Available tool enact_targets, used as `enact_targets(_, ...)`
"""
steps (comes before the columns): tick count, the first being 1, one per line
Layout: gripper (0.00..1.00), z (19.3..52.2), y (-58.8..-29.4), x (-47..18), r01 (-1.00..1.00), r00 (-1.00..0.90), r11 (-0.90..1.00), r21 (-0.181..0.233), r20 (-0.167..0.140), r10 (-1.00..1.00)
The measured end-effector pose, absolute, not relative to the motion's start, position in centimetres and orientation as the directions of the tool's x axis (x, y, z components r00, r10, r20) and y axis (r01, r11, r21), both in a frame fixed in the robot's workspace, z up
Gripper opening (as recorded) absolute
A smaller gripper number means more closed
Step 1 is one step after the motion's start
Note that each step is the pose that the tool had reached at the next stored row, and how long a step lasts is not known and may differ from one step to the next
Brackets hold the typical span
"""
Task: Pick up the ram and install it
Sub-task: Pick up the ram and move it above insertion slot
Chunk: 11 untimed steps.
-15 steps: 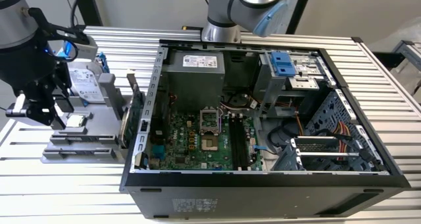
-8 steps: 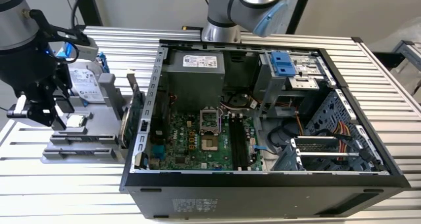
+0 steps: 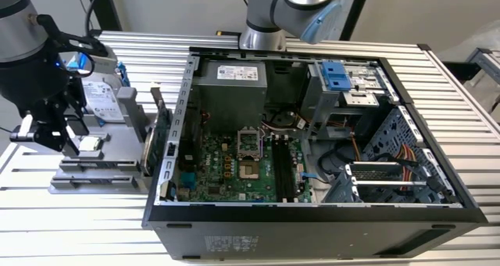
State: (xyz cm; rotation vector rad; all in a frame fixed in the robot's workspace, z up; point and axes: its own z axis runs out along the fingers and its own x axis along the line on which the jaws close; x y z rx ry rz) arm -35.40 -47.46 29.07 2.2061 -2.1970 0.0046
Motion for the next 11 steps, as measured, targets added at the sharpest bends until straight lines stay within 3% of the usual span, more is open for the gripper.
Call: enact_targets(11, 1.00, 28.41, -47.46, -35.40, -1.000, 0.004, -0.004, 0.018, 0.022, -1.000)
